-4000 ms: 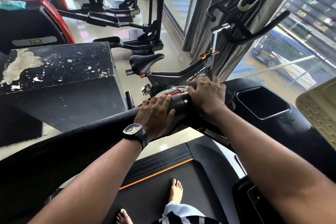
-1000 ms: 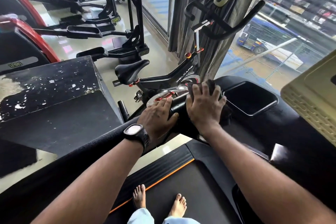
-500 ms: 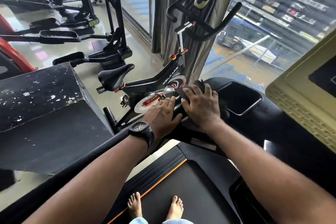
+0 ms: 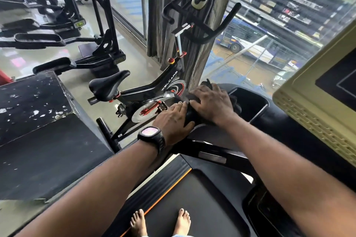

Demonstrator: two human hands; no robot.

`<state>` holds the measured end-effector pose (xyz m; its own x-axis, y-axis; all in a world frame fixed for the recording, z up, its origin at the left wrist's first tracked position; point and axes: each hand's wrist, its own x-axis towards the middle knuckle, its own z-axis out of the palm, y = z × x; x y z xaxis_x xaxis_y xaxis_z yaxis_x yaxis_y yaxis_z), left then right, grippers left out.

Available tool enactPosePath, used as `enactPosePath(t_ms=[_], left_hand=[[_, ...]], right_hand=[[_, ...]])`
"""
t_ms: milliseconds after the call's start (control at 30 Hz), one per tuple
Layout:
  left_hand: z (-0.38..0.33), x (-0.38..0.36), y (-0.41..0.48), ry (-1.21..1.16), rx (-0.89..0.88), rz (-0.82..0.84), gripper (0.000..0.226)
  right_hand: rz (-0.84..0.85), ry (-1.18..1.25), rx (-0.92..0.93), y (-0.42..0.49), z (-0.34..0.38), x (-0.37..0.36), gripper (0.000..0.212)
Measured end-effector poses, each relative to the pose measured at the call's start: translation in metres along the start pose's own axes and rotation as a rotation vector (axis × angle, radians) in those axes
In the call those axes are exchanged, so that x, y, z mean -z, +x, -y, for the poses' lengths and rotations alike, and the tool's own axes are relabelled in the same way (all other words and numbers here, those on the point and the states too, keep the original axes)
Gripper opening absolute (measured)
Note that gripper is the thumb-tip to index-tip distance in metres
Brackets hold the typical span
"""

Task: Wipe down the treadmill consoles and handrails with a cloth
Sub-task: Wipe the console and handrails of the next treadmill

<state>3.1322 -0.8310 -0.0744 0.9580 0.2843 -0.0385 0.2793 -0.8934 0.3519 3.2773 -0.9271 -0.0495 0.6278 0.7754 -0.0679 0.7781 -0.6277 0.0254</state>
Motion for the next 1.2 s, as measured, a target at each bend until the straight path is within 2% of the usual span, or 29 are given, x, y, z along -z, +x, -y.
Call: enactPosePath(t_ms=[133,167,267,367,433,500,567,633,700,767,900,1033,1100,1200], left_hand=[[-0.004,-0.005,0.007,-0.042,-0.002,-0.002,0.081],[-0.003,-0.007,0.008,-0.057,-0.001,-0.005,0.082],[0.0,-0.01,0.01,-0.107,-0.008,-0.02,0.083],[0.001,-0.008,0.011,-0.141,-0.027,0.001,0.084],[0.002,-0.007,0.012,-0.158,-0.04,0.018,0.084],[0.005,-0.006,0.014,-0.174,-0.048,0.043,0.085],[0.006,-0.005,0.014,-0.168,-0.058,0.053,0.085],[0.006,-0.005,0.013,-0.153,-0.067,0.047,0.085],[0.006,-0.005,0.014,-0.161,-0.073,0.048,0.085],[0.007,-0.005,0.014,-0.163,-0.084,0.057,0.085],[0.008,-0.005,0.014,-0.135,-0.097,0.074,0.084],[0.007,-0.005,0.016,-0.13,-0.098,0.08,0.084],[0.007,-0.006,0.016,-0.125,-0.101,0.084,0.085],[0.008,-0.006,0.017,-0.132,-0.104,0.082,0.085]], right_hand=[[-0.032,0.05,-0.389,-0.005,0.007,0.0,0.057],[-0.062,0.022,-0.415,-0.013,0.016,-0.004,0.058],[-0.117,-0.027,-0.2,-0.027,0.023,-0.011,0.054],[-0.011,0.018,-0.043,-0.002,-0.001,0.0,0.051],[0.031,0.03,-0.145,0.014,-0.01,0.007,0.05],[-0.002,0.051,-0.352,0.017,-0.007,0.007,0.052],[-0.035,0.007,-0.453,0.006,0.007,0.001,0.053],[-0.087,-0.039,-0.357,-0.007,0.018,-0.006,0.052],[-0.062,-0.012,-0.212,-0.004,0.011,-0.005,0.05],[-0.016,0.027,-0.208,0.013,-0.006,0.0,0.048],[-0.025,0.221,-0.576,0.034,-0.03,0.005,0.05],[-0.013,0.186,-0.739,0.033,-0.01,0.004,0.056],[-0.008,0.16,-0.727,0.023,0.005,0.0,0.057],[-0.024,0.103,-0.546,0.01,0.01,-0.003,0.055]])
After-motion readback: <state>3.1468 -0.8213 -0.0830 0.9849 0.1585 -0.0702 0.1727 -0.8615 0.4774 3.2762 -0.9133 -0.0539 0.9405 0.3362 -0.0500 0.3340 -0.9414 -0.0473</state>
